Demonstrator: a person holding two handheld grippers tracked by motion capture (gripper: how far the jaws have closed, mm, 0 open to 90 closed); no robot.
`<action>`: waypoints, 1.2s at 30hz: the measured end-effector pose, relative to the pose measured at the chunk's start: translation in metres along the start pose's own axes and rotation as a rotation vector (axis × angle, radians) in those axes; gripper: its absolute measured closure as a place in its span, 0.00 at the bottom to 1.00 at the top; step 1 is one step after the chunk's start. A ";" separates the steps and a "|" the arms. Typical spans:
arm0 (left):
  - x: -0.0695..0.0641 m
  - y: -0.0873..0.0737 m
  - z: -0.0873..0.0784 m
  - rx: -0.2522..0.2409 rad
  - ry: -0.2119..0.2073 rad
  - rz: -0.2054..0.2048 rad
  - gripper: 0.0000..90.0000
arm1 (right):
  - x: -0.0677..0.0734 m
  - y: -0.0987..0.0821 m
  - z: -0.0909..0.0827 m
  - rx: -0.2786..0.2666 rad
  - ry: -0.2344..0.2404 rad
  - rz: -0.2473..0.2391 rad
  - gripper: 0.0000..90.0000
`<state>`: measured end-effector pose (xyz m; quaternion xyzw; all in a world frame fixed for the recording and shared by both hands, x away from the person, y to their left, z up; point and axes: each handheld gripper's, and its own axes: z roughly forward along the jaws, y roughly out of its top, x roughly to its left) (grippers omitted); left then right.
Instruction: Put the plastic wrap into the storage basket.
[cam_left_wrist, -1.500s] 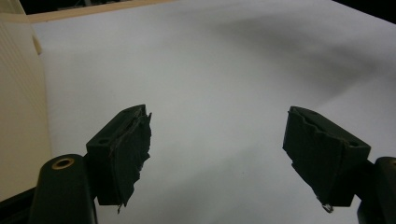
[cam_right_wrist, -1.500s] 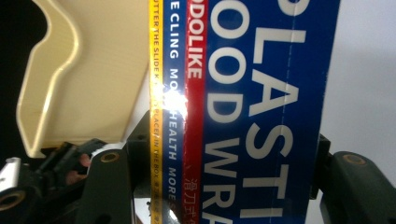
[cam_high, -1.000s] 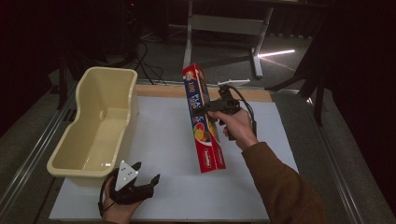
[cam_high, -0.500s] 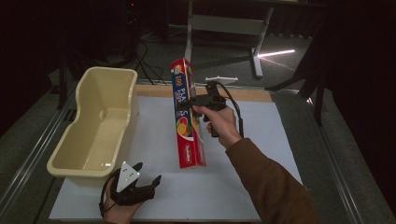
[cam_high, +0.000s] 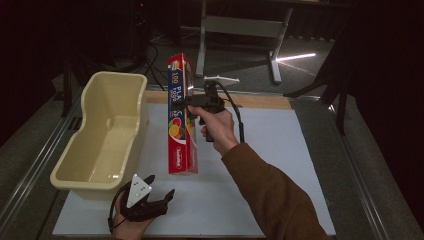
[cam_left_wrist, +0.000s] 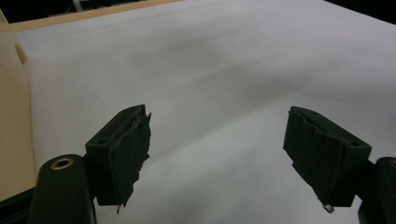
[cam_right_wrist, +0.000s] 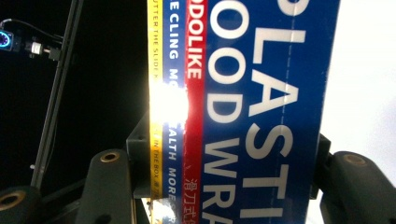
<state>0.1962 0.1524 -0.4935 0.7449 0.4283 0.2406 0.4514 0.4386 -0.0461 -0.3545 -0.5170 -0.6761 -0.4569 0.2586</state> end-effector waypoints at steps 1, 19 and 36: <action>0.000 0.000 0.000 0.000 0.000 0.001 0.25 | 0.002 0.002 0.004 -0.005 0.008 0.013 0.45; -0.009 -0.002 0.001 -0.006 -0.030 0.007 0.25 | 0.028 0.015 0.056 -0.050 0.009 0.057 0.45; -0.006 -0.006 -0.005 -0.021 -0.020 -0.013 0.25 | 0.054 0.013 0.109 -0.024 0.064 0.087 0.45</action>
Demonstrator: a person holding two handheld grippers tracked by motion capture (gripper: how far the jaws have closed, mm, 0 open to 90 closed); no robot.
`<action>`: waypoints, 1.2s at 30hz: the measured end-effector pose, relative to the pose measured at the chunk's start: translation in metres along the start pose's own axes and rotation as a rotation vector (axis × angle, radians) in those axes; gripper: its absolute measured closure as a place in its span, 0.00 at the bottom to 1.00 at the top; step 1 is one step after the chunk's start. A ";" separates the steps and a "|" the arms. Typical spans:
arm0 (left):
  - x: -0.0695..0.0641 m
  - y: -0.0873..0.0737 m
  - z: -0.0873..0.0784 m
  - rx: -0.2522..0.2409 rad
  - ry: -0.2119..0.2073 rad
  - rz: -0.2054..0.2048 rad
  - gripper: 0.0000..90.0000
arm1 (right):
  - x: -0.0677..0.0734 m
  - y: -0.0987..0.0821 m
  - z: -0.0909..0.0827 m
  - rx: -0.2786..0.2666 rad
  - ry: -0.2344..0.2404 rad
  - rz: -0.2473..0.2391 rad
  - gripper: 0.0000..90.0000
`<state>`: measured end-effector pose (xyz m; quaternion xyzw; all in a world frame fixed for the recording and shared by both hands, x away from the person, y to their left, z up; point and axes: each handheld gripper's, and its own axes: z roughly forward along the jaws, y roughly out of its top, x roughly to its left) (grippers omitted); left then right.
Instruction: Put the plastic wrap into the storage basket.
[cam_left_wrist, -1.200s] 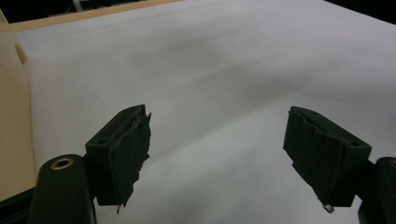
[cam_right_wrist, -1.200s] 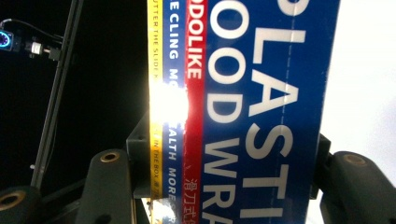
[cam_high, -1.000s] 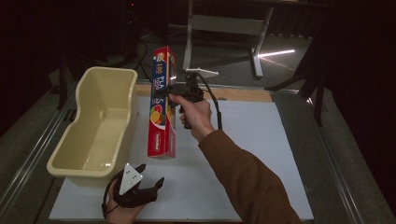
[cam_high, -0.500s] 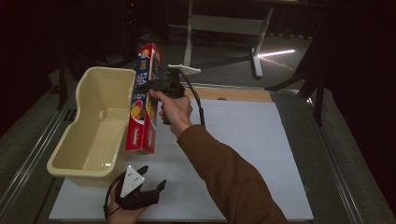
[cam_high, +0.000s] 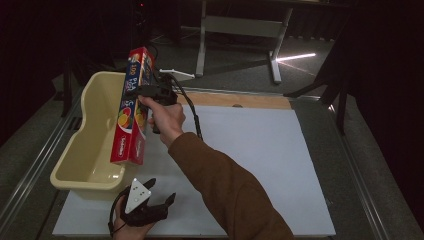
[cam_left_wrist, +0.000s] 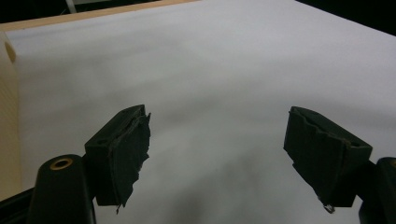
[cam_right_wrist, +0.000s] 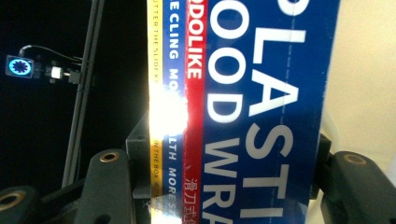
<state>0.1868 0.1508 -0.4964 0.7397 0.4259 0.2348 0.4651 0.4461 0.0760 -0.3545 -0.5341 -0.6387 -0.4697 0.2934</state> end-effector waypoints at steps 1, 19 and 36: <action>0.000 0.000 0.000 -0.002 0.000 0.000 0.25 | 0.000 0.000 0.000 0.000 0.000 0.000 0.45; 0.000 0.000 -0.003 -0.017 -0.002 0.005 0.24 | 0.000 -0.013 0.041 -0.005 0.014 0.035 0.45; 0.001 0.000 -0.001 -0.015 -0.013 -0.001 0.24 | -0.006 -0.021 0.063 -0.032 -0.024 0.028 0.45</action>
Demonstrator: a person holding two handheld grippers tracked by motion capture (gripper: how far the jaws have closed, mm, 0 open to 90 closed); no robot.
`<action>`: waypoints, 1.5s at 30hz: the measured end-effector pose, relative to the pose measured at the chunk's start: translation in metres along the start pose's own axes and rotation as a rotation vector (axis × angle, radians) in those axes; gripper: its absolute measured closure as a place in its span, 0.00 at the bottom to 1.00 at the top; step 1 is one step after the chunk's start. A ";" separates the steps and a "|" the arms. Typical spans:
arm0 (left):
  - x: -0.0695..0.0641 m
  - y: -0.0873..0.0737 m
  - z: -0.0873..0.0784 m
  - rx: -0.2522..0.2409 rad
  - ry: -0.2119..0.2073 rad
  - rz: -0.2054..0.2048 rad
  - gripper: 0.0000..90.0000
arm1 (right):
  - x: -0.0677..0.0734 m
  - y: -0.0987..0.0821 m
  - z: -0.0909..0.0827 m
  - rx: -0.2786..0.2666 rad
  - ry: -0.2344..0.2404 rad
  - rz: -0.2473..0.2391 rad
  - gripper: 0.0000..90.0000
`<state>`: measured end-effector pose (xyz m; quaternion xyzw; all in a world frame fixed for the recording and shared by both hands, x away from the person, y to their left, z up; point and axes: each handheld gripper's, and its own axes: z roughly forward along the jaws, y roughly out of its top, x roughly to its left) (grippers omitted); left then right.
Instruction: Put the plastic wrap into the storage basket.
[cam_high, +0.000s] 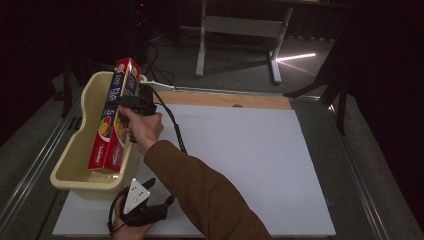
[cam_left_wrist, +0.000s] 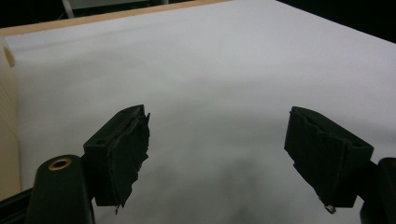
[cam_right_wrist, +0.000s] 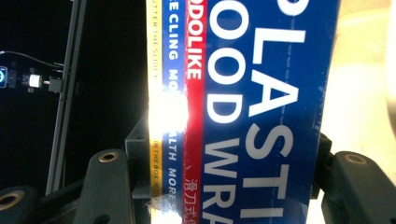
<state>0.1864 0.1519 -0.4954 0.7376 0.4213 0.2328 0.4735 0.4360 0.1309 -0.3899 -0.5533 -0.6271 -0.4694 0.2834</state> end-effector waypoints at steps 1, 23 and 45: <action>0.000 0.000 0.000 0.000 0.000 0.000 0.24 | 0.000 0.000 0.000 0.000 0.000 0.000 0.45; 0.001 0.000 -0.001 -0.002 0.002 -0.007 0.24 | -0.008 -0.019 0.011 0.040 -0.049 0.011 0.44; 0.005 0.001 -0.002 -0.006 0.021 -0.012 0.24 | -0.018 -0.012 0.011 0.127 -0.109 0.049 0.39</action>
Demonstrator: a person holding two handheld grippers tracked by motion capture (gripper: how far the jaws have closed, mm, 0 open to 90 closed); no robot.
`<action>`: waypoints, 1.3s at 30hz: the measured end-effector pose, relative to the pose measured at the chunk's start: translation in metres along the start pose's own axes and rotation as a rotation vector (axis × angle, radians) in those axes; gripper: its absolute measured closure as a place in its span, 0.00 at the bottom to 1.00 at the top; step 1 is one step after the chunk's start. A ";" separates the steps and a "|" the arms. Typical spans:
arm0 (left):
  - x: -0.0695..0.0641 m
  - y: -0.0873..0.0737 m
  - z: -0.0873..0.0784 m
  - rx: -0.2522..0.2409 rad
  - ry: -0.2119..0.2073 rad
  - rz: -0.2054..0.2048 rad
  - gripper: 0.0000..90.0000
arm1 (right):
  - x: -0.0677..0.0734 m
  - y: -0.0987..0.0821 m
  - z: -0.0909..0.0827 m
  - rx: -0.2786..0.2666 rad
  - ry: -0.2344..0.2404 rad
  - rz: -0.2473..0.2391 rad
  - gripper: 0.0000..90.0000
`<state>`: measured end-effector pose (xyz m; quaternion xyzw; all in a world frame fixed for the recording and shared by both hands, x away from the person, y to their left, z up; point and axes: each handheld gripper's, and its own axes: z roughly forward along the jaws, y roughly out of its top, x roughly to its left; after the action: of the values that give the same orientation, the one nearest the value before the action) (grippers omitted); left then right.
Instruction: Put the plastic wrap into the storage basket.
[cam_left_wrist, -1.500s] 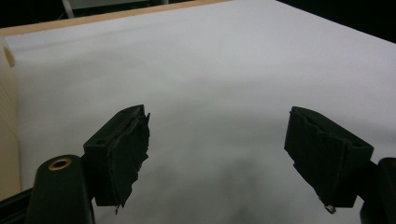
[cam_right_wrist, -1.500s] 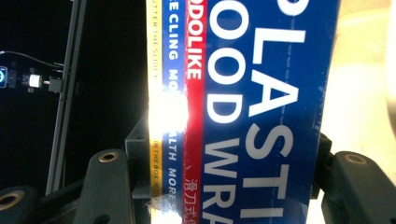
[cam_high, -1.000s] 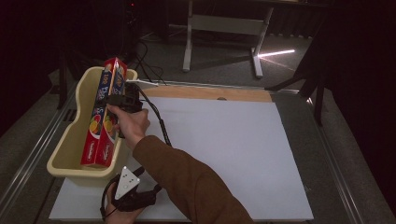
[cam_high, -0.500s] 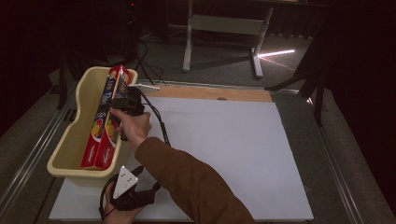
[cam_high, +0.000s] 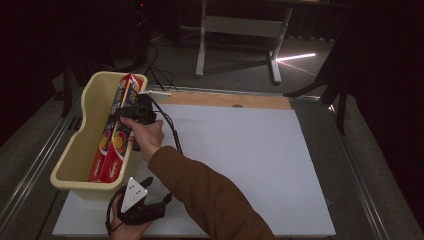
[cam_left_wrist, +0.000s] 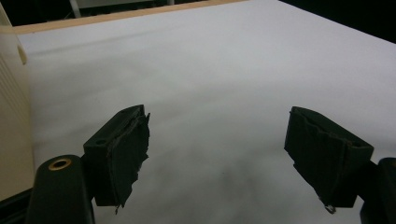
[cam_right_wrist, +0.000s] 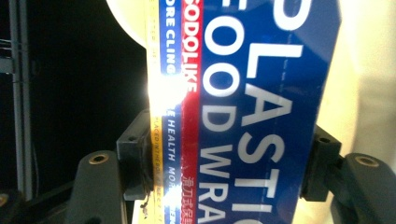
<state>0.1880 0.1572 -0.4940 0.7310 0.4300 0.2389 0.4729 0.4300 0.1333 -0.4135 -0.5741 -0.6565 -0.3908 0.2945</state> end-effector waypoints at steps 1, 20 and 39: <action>0.000 0.000 0.000 0.000 0.001 0.001 0.24 | -0.001 0.000 0.000 0.002 -0.005 -0.002 0.39; 0.002 0.001 -0.001 0.000 0.008 0.000 0.24 | 0.003 -0.001 -0.009 0.000 -0.063 -0.024 0.39; 0.000 0.000 0.000 0.003 0.008 0.002 0.24 | 0.009 0.004 -0.031 -0.033 -0.052 -0.042 0.43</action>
<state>0.1884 0.1574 -0.4936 0.7312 0.4315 0.2418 0.4697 0.4301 0.1113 -0.3893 -0.5748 -0.6695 -0.3925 0.2595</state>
